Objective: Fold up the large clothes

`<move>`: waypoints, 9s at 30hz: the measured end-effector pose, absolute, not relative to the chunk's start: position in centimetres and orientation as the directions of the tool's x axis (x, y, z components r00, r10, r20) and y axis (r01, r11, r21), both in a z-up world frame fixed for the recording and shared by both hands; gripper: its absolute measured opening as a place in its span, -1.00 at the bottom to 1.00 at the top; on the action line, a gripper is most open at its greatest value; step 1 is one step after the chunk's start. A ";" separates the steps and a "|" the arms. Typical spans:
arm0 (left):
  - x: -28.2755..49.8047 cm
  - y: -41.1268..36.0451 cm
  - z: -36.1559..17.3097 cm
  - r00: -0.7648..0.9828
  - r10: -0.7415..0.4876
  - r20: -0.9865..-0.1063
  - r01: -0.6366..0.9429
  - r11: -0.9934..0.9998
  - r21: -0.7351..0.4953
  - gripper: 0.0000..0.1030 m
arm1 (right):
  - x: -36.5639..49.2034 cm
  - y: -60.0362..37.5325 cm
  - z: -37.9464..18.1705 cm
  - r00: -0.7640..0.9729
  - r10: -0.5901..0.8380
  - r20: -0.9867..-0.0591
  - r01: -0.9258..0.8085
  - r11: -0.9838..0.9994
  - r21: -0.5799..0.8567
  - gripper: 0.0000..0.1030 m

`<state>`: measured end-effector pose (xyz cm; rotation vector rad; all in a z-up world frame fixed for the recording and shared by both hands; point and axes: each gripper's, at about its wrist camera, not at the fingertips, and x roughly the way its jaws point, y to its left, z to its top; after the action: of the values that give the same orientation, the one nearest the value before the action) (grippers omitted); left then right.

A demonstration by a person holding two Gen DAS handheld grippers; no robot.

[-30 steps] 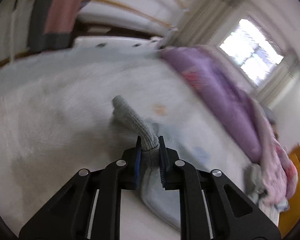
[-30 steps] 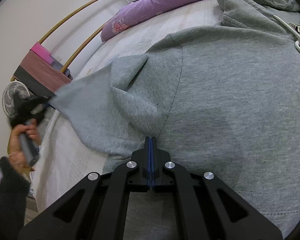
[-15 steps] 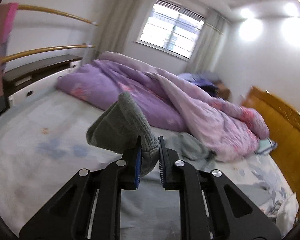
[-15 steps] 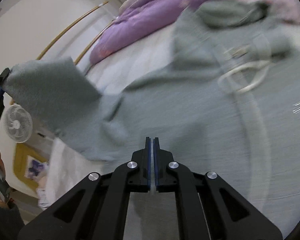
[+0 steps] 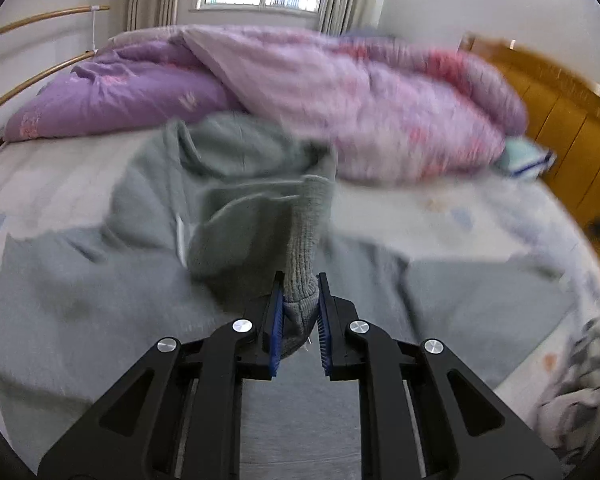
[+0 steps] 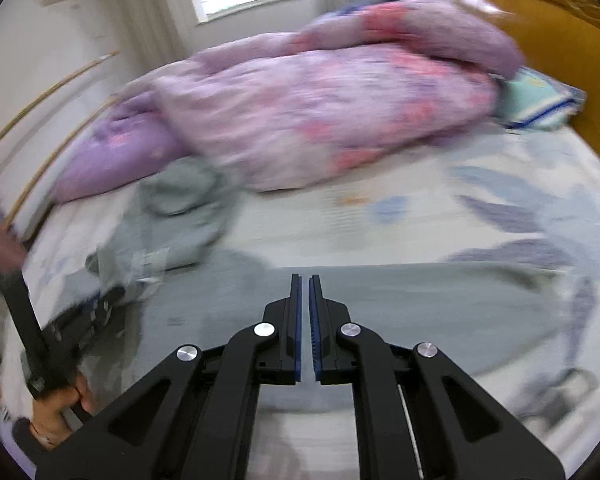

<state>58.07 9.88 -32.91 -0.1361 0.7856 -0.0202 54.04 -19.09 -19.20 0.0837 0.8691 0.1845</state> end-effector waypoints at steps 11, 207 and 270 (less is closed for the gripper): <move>55.8 9.6 -38.4 0.603 -0.067 -0.795 -0.010 0.996 -0.092 -0.22 | 54.0 -39.8 -25.8 0.571 0.179 -0.801 0.370 0.815 0.446 -0.84; 50.1 34.8 -31.1 0.733 -0.300 -0.610 -0.141 0.811 -0.568 -0.16 | 51.7 -8.8 -28.8 0.618 0.469 -0.631 -0.312 0.883 0.351 -0.74; 45.6 24.7 -23.9 0.701 -0.317 -0.638 0.026 0.906 -0.422 -0.02 | 44.5 -2.2 -25.5 0.414 0.690 -0.594 -0.362 0.724 0.587 -0.68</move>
<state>45.55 24.68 -23.89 -0.4018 0.7746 -0.1969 44.48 -2.24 -25.52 0.3998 0.9279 0.6832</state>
